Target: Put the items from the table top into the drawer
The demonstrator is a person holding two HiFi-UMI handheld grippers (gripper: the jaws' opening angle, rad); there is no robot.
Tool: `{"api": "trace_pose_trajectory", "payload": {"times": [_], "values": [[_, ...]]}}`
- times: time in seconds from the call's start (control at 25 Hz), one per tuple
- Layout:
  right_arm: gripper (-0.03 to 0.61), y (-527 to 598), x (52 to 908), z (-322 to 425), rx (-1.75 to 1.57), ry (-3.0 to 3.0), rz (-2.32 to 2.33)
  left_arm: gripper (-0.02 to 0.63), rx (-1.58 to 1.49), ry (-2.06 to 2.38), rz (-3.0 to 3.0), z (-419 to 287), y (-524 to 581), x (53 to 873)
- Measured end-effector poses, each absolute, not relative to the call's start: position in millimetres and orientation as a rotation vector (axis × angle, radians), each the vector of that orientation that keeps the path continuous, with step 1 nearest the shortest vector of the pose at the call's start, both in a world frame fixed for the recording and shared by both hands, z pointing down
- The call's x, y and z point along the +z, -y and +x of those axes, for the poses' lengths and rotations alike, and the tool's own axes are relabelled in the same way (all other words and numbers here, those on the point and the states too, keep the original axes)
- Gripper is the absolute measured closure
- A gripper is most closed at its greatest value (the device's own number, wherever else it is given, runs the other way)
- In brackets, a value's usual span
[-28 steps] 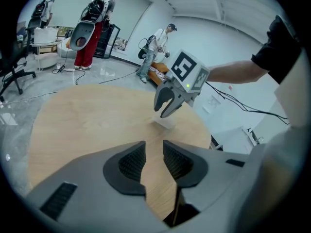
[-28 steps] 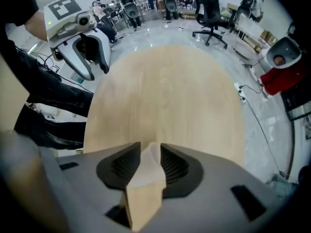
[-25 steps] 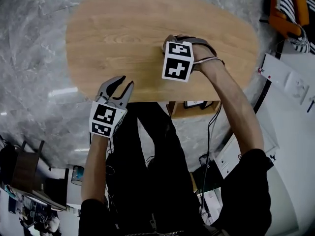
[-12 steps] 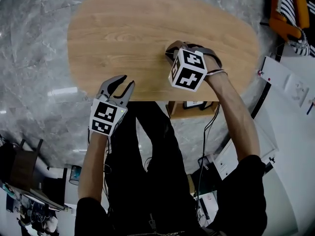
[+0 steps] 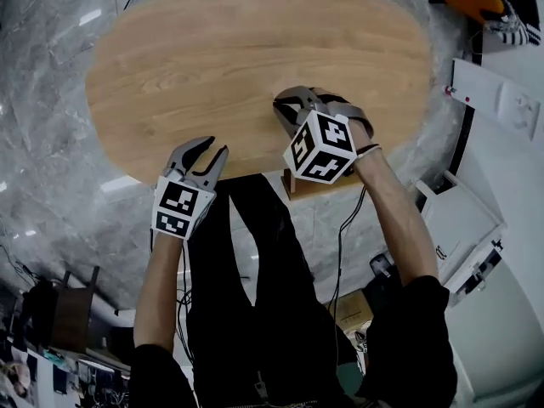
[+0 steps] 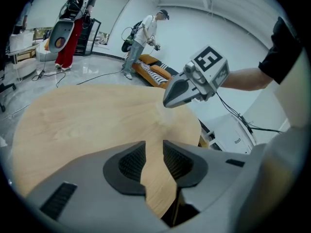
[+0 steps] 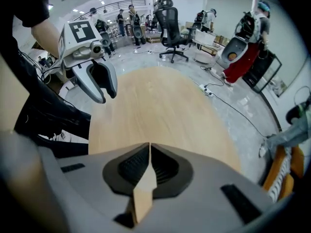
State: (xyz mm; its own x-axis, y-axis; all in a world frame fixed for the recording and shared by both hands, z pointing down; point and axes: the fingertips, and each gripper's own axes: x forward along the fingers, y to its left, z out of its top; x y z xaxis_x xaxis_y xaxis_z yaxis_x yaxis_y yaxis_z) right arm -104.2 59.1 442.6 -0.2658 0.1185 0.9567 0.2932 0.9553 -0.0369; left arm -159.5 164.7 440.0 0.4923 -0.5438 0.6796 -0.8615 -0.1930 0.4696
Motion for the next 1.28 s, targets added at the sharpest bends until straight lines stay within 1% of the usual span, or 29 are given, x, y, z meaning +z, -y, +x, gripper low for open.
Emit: {"api": "trace_pose_trajectory", "payload": {"times": [0.52, 1.28], "values": [[0.558, -59, 437, 7, 0.034, 1.913, 0.036, 0.499, 0.580, 0.935, 2.059, -73, -126, 432], [0.558, -105, 441, 131, 0.292, 1.888, 0.428, 0.499, 0.764, 0.547, 2.218, 32, -143, 443]]}}
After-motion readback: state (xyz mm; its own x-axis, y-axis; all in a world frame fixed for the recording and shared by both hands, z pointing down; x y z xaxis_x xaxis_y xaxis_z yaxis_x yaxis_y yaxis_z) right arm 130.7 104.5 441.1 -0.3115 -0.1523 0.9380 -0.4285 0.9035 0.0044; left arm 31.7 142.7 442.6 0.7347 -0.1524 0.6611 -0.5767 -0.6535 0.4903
